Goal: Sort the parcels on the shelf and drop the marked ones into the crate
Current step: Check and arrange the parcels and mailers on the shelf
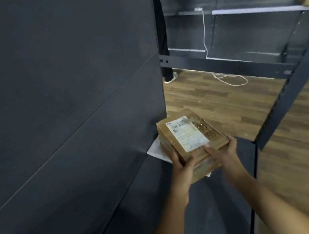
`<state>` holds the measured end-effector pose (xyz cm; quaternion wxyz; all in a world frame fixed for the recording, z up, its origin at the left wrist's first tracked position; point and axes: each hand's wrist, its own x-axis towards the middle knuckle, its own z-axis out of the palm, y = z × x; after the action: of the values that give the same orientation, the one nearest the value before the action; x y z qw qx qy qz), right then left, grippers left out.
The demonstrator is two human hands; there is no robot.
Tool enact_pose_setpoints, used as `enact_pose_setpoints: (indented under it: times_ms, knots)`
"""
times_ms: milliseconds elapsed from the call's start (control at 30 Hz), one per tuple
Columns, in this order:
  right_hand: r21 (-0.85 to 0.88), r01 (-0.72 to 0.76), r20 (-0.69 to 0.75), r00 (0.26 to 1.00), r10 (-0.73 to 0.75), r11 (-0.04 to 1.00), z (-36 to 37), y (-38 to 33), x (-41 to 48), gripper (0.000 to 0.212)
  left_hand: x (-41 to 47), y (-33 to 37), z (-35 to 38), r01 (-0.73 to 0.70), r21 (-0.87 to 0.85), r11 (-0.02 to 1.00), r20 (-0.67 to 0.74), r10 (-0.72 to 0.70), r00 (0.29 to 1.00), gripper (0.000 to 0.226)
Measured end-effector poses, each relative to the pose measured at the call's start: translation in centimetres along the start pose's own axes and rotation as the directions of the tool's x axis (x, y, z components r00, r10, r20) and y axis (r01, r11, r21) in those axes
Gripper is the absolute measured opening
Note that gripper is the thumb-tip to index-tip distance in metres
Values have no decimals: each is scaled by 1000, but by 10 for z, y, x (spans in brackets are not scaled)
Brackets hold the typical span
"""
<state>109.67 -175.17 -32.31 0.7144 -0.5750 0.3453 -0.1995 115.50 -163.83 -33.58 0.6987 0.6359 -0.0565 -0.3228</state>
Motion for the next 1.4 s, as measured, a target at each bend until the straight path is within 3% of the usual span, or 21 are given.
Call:
enact_pose_setpoints:
  times_ms: [167, 333, 433, 533, 633, 800, 900, 1133, 1167, 1267, 1400]
  knots:
    - [27, 71, -3, 997, -71, 997, -19, -1, -69, 73, -73, -2, 4, -43, -104, 994, 22, 46, 999, 81]
    - [-43, 151, 20, 988, -151, 988, -25, -30, -129, 69, -172, 27, 20, -216, -198, 956, -35, 213, 976, 78]
    - [25, 227, 98, 969, -229, 973, -25, -74, -174, 52, -233, 56, 26, -293, -123, 948, -78, 285, 955, 70]
    - [134, 304, 196, 925, -326, 943, -36, -113, -214, 39, -284, 89, 15, -332, -32, 943, -207, 318, 925, 61]
    - [211, 365, 251, 876, -411, 907, -51, -144, -249, 35, -325, 127, -18, -365, -42, 930, -335, 331, 882, 67]
    - [195, 420, 424, 779, -463, 886, -55, -159, -312, 55, -389, 155, -54, -291, 6, 957, -61, 291, 955, 68]
    - [224, 432, 440, 755, -486, 874, -48, -155, -350, 66, -429, 144, -66, -265, 47, 963, -9, 265, 964, 62]
    - [305, 298, 383, 832, -403, 905, -39, -134, -409, 44, -487, 111, -89, -269, 0, 963, -23, 269, 963, 82]
    - [301, 214, 427, 841, -332, 929, -39, -133, -410, 45, -494, 108, -92, -253, 10, 967, -30, 253, 967, 82]
    - [137, 76, 545, 827, -139, 988, -33, -134, -417, 74, -516, 107, -106, -154, 61, 986, -62, 157, 986, 78]
    - [61, -59, 583, 812, 12, 996, -12, -140, -434, 56, -537, 117, -127, 5, -34, 999, -137, -10, 990, 66]
